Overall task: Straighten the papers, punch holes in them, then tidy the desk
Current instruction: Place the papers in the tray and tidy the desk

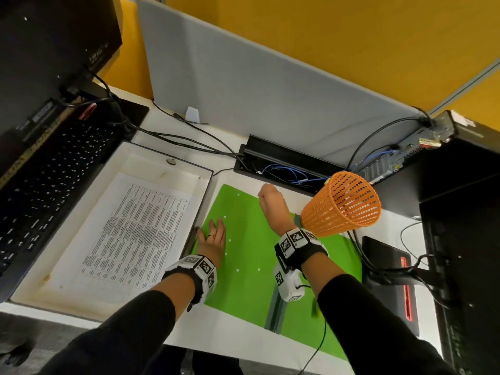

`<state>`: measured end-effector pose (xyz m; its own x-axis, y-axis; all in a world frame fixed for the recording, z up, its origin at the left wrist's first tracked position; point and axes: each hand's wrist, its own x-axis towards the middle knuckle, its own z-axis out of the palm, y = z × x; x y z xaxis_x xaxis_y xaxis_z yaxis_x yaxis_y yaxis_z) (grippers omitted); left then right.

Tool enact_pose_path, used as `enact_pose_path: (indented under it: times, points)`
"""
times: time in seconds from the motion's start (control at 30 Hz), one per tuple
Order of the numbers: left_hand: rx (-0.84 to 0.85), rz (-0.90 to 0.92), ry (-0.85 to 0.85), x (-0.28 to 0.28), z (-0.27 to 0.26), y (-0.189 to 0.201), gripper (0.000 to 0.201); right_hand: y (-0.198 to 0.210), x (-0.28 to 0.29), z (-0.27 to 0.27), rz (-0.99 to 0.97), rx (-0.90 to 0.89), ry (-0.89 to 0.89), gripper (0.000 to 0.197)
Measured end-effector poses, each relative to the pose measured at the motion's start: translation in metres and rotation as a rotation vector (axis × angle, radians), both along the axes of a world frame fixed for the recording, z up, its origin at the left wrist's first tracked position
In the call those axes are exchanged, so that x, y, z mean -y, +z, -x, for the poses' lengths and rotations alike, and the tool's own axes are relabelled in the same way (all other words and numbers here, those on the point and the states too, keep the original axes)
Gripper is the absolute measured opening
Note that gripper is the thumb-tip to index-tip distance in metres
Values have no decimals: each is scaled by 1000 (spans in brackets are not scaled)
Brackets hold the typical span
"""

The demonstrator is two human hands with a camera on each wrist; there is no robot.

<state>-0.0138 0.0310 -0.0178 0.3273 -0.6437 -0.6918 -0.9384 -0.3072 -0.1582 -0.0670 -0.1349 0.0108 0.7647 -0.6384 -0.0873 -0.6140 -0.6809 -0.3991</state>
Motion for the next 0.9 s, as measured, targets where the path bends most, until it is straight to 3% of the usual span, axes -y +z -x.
enact_pose_path:
  times: [0.13, 0.27, 0.43, 0.6, 0.9]
  points:
    - [40, 34, -14, -1, 2, -1, 90, 55, 25, 26, 58, 221, -100, 12]
    - [21, 53, -21, -5, 0, 2, 93, 92, 63, 72, 198, 260, -224, 10]
    - [14, 58, -32, -9, -2, 0, 97, 94, 103, 112, 148, 200, -412, 9]
    - [35, 77, -60, -11, -2, 1, 91, 93, 117, 122, 54, 159, -580, 22]
    - [11, 100, -53, -13, -5, -1, 88, 85, 124, 117, 63, 135, -570, 17]
